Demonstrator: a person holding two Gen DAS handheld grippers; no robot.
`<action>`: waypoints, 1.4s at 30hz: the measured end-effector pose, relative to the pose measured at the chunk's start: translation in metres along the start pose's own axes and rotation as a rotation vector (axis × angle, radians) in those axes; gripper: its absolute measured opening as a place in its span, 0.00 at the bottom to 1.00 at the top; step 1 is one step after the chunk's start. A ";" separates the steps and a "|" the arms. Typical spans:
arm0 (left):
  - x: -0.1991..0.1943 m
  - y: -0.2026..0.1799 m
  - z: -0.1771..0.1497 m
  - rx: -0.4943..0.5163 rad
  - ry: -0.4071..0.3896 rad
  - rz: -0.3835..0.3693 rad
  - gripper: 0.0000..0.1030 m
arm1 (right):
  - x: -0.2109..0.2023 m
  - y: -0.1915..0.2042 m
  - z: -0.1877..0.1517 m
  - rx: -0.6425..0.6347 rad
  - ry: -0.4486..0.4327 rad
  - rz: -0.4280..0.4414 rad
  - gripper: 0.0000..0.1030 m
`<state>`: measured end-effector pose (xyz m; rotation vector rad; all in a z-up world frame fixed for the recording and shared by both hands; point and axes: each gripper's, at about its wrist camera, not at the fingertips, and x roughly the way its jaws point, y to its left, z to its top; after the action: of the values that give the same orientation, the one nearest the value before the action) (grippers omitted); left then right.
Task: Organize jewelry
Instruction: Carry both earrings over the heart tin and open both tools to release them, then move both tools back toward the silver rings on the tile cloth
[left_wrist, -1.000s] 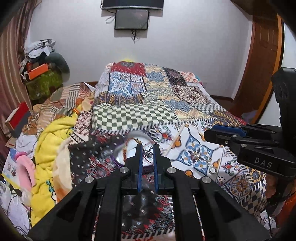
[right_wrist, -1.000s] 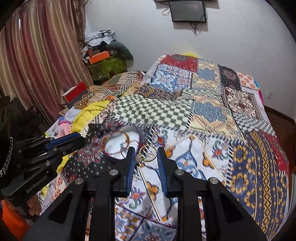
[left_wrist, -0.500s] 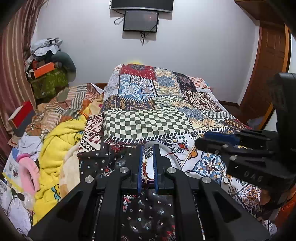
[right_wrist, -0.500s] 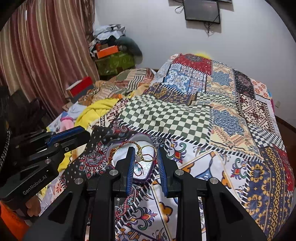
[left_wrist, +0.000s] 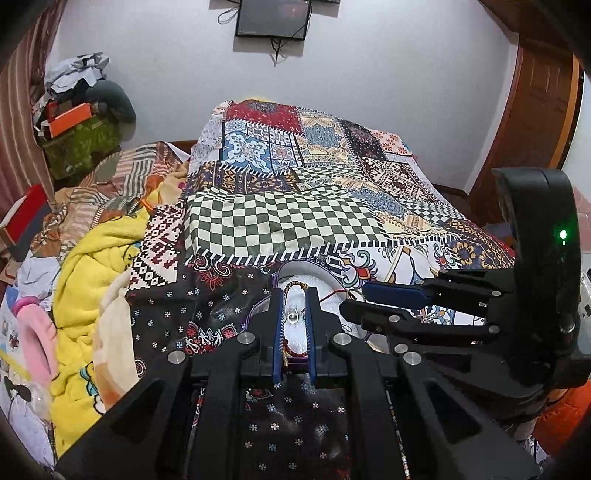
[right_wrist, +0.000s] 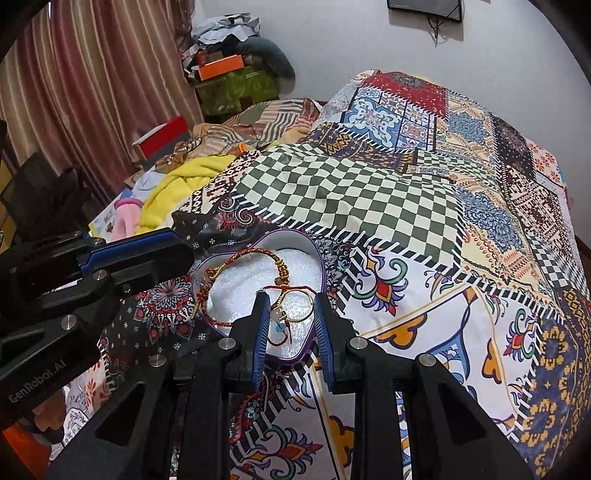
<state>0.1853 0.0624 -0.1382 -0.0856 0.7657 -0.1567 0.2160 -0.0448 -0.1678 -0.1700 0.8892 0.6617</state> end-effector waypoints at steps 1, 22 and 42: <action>0.001 0.000 0.001 -0.001 0.002 -0.003 0.08 | 0.001 0.000 0.001 -0.003 0.003 0.009 0.22; -0.031 0.005 0.012 -0.007 -0.050 0.076 0.18 | -0.049 -0.016 0.009 0.029 -0.098 -0.057 0.36; -0.032 -0.060 -0.002 0.077 0.000 0.006 0.34 | -0.119 -0.073 -0.038 0.122 -0.140 -0.225 0.41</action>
<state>0.1542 0.0087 -0.1095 -0.0103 0.7594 -0.1802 0.1814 -0.1733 -0.1106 -0.1107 0.7601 0.4034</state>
